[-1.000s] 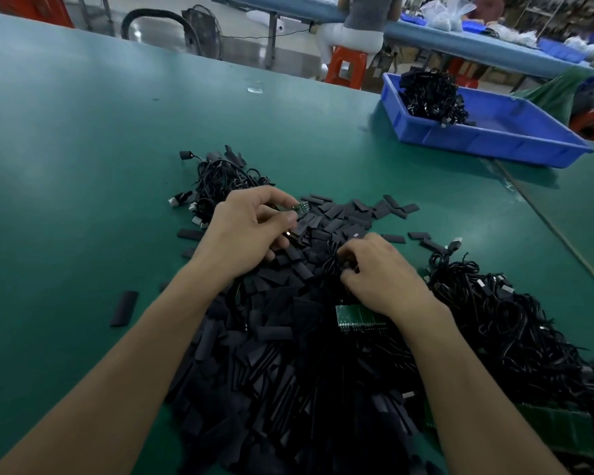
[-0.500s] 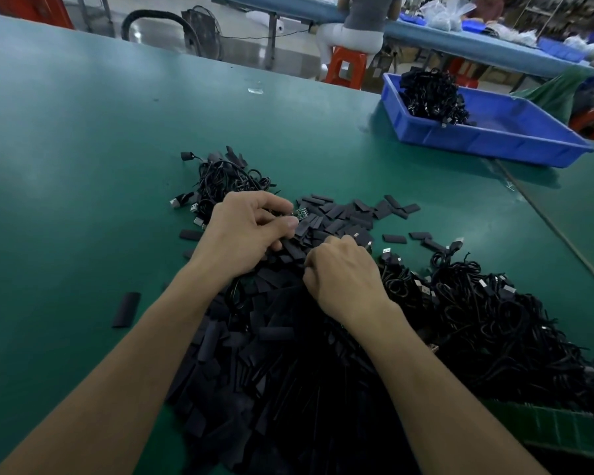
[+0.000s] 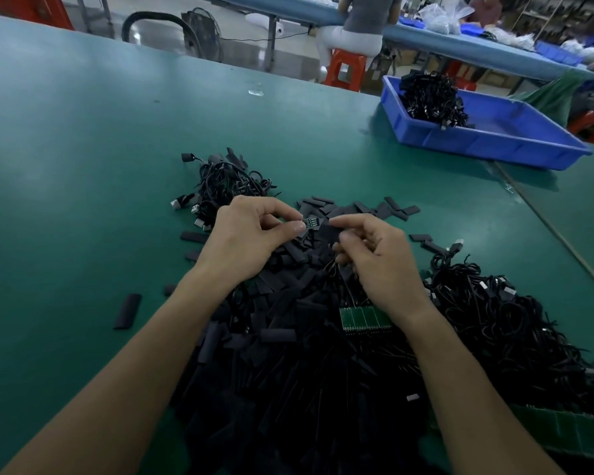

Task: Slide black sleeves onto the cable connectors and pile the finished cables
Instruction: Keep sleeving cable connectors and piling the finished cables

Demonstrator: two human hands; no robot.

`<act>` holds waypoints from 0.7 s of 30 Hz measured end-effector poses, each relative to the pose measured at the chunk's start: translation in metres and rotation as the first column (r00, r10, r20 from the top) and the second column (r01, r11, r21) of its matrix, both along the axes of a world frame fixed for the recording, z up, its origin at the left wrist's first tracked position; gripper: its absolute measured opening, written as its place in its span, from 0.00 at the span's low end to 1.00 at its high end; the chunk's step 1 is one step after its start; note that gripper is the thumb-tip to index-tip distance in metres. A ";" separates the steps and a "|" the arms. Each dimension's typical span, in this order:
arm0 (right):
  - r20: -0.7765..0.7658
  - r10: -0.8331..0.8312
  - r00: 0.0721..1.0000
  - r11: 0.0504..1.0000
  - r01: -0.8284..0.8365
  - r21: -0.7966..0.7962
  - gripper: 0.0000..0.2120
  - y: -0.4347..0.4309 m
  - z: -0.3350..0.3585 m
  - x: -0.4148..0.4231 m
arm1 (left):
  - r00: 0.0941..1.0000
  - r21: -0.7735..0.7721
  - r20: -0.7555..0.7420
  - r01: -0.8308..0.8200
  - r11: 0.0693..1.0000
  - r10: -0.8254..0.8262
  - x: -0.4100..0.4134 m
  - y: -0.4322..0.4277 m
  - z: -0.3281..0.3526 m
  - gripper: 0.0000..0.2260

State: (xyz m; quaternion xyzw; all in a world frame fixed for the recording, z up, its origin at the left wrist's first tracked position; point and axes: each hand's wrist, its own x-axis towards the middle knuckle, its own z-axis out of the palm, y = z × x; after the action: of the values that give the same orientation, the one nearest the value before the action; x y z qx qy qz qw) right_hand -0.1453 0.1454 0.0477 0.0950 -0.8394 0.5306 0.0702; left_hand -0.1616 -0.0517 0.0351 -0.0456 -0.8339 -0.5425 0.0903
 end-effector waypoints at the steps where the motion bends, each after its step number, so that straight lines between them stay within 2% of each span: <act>1: 0.003 -0.009 1.000 1.000 0.009 -0.025 0.16 0.001 0.000 0.000 | 1.000 0.007 -0.005 0.001 1.000 -0.001 0.000 0.001 0.000 0.02; 4: 0.034 -0.038 0.999 0.995 0.041 -0.091 0.16 0.004 -0.001 0.003 | 1.000 0.007 -0.015 0.020 1.000 -0.020 0.002 0.003 0.002 0.02; 8: 0.042 -0.010 0.999 0.995 0.015 -0.103 0.07 0.008 -0.005 0.005 | 0.998 0.005 -0.005 0.060 0.998 -0.060 0.002 0.005 0.002 0.03; 12: 0.025 -0.049 0.998 0.996 0.051 -0.071 0.10 0.010 -0.007 0.006 | 0.996 0.000 0.002 0.091 0.996 -0.091 0.003 0.008 0.002 0.03; 17: -0.037 -0.102 0.994 0.986 0.096 -0.133 0.10 0.011 -0.005 0.006 | 0.992 0.024 0.014 0.124 0.992 -0.124 0.002 0.008 0.002 0.02; 21: -0.079 -0.093 0.993 0.991 0.085 -0.099 0.09 0.011 -0.004 0.008 | 0.987 0.045 0.008 0.160 0.986 -0.160 0.003 0.009 0.004 0.02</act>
State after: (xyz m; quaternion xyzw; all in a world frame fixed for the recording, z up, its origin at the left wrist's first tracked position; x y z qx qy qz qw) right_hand -0.1375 0.1563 0.0436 0.0760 -0.8128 0.5619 0.1333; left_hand -0.1589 -0.0432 0.0386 -0.1074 -0.8158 -0.5667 0.0428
